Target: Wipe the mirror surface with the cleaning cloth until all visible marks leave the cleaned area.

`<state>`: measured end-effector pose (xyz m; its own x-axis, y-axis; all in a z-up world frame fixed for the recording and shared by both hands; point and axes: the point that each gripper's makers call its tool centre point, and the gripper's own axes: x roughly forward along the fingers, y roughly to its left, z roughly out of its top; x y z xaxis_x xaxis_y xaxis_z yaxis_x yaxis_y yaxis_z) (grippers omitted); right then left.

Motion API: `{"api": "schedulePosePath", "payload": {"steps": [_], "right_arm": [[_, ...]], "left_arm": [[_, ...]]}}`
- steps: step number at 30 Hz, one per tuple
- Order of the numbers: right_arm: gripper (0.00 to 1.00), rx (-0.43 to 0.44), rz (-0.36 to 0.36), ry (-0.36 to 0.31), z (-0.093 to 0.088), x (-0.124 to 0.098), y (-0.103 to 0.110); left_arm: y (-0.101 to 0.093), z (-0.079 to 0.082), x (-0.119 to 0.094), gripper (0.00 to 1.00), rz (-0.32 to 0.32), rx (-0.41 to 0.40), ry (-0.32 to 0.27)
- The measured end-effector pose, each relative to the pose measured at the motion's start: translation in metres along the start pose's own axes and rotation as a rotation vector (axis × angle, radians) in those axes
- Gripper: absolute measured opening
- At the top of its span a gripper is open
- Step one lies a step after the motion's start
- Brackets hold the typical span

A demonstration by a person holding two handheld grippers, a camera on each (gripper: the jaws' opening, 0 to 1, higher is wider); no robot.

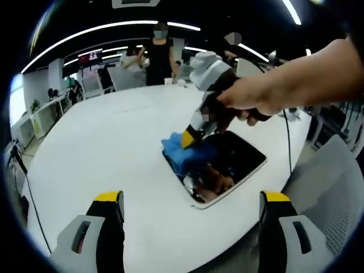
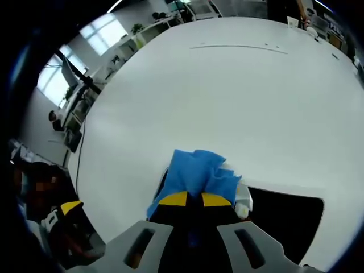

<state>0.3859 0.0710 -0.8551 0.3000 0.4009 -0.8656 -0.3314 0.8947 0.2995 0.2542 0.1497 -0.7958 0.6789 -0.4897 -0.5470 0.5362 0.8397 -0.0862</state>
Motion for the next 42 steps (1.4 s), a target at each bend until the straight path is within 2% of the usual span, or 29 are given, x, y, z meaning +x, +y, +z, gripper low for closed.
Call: {"api": "schedulePosePath", "payload": {"steps": [11,17,23,28,42], "right_arm": [[0.01,-0.005,-0.007,0.01,-0.001,-0.002,-0.004],[0.01,0.02,-0.01,0.018,-0.001,-0.004,-0.01],[0.01,-0.008,-0.025,0.026,-0.001,-0.004,-0.011],[0.01,0.007,-0.028,0.032,-0.002,-0.007,-0.018],[0.01,-0.004,-0.044,0.028,-0.004,-0.007,-0.016]], "left_arm": [[0.0,0.0,0.0,0.99,0.004,0.013,0.004],[0.0,0.0,0.0,0.99,0.003,0.034,0.002],[0.003,0.0,0.001,0.99,0.012,0.02,0.0],[0.002,-0.001,0.001,0.99,0.007,0.025,0.002],[0.003,-0.001,0.001,0.99,0.011,0.021,0.001]]}}
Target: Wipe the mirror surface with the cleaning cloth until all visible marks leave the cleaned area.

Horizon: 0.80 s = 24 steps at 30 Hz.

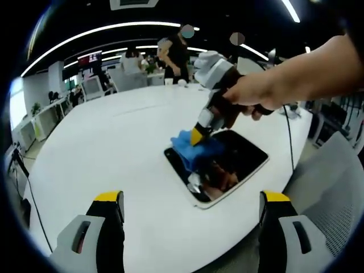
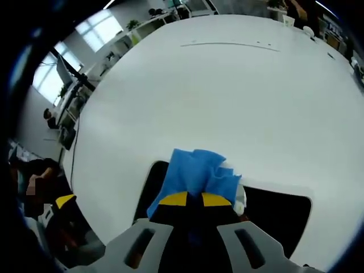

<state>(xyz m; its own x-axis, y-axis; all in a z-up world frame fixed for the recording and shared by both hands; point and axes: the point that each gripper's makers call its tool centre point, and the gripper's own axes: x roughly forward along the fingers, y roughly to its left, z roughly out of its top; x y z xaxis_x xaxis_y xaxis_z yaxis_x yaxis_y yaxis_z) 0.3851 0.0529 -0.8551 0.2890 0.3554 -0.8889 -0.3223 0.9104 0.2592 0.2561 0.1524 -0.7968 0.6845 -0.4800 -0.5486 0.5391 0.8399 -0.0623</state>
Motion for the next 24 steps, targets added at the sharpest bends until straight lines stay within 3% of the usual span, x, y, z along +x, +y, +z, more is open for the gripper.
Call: {"api": "schedulePosePath", "payload": {"steps": [10,24], "right_arm": [[0.01,0.014,0.007,-0.004,-0.005,-0.001,0.0],[0.01,0.004,0.011,-0.004,-0.028,-0.008,0.006]], "left_arm": [[0.0,-0.001,0.0,0.99,-0.001,0.001,0.004],[0.001,-0.001,0.001,0.99,0.006,0.0,0.0]]}}
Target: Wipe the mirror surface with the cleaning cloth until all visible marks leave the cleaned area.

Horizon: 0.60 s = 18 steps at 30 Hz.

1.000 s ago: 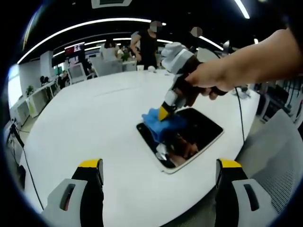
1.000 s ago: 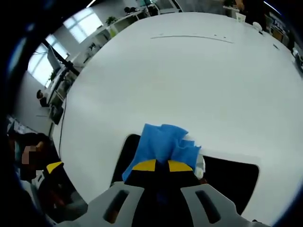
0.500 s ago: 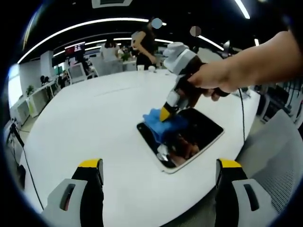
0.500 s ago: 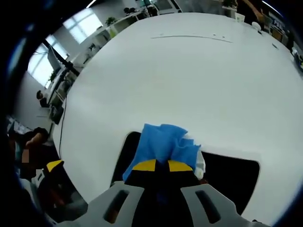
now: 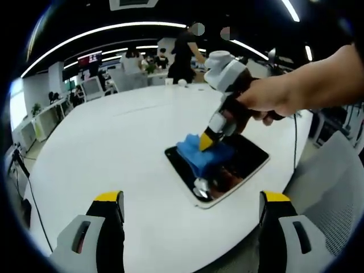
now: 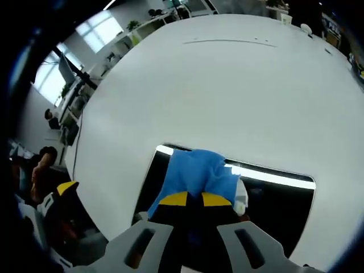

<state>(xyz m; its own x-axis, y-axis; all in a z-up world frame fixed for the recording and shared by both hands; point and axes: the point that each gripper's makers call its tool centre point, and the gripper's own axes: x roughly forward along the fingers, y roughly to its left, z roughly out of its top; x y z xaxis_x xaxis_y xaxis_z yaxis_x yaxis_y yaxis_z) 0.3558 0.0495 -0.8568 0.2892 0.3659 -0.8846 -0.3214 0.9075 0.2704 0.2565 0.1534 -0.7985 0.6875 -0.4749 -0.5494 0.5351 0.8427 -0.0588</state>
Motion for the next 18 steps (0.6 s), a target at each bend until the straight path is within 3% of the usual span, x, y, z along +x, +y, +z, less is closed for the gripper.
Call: {"api": "schedulePosePath", "payload": {"steps": [18], "right_arm": [[0.01,0.011,0.033,-0.017,-0.027,-0.011,0.009]], "left_arm": [[0.002,-0.001,0.0,0.99,0.011,-0.001,0.003]]}}
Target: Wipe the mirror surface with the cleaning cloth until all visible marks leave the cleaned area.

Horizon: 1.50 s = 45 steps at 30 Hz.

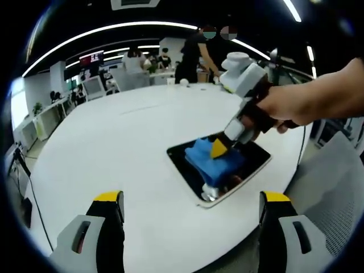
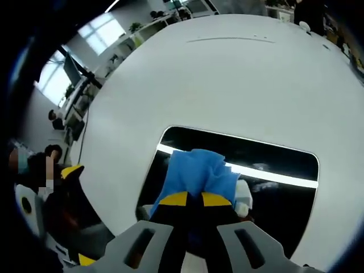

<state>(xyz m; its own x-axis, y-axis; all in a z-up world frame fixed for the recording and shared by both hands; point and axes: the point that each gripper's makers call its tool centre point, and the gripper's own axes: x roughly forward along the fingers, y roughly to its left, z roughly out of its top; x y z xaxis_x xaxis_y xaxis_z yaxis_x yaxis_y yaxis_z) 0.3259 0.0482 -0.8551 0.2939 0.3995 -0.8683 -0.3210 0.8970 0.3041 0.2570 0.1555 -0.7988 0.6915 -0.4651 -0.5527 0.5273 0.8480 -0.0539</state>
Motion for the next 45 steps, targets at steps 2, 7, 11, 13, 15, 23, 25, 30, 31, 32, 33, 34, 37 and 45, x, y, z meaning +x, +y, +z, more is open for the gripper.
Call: {"api": "schedulePosePath", "payload": {"steps": [2,7,11,13,15,23,25,30,31,32,33,34,37,45], "right_arm": [[0.01,0.0,0.005,-0.004,-0.004,-0.001,0.002],[0.01,-0.01,0.016,-0.004,-0.014,-0.004,0.005],[0.01,-0.008,0.023,0.0,-0.018,-0.005,0.006],[0.01,-0.009,0.024,0.001,-0.02,-0.006,0.007],[0.01,-0.012,0.026,0.003,-0.022,-0.007,0.008],[0.01,-0.01,0.039,0.016,-0.031,-0.008,0.012],[0.01,-0.01,0.044,0.019,-0.035,-0.01,0.014],[0.01,-0.022,0.053,0.026,-0.043,-0.013,0.017],[0.01,-0.022,0.056,0.028,-0.044,-0.013,0.017],[0.01,-0.019,0.059,0.031,-0.045,-0.014,0.018],[0.01,-0.016,0.062,0.033,-0.047,-0.014,0.018],[0.01,-0.016,0.064,0.033,-0.049,-0.015,0.019],[0.01,-0.023,0.081,0.044,-0.054,-0.017,0.022],[0.02,-0.032,0.091,0.049,-0.057,-0.018,0.023]], "left_arm": [[0.001,0.0,0.0,0.99,0.002,-0.002,-0.002],[0.001,0.0,0.0,0.99,0.004,-0.002,-0.001],[0.001,0.0,0.0,0.99,0.005,0.001,0.0],[0.001,0.0,0.0,0.99,0.004,0.003,0.0],[0.001,-0.001,0.0,0.99,0.003,0.004,0.002],[0.0,-0.001,0.0,0.99,0.001,0.006,0.005],[0.0,-0.001,0.0,0.99,0.0,0.006,0.007],[0.0,-0.002,0.0,0.99,-0.001,0.007,0.008],[0.0,-0.002,0.0,0.99,-0.001,0.007,0.009],[0.0,-0.002,0.0,0.99,-0.001,0.007,0.01],[0.0,-0.002,0.0,0.99,-0.001,0.007,0.009],[0.0,-0.002,0.0,0.99,-0.002,0.006,0.01],[0.0,-0.002,0.0,0.99,-0.002,0.007,0.011],[-0.001,-0.003,0.001,0.99,-0.005,0.008,0.015]]}}
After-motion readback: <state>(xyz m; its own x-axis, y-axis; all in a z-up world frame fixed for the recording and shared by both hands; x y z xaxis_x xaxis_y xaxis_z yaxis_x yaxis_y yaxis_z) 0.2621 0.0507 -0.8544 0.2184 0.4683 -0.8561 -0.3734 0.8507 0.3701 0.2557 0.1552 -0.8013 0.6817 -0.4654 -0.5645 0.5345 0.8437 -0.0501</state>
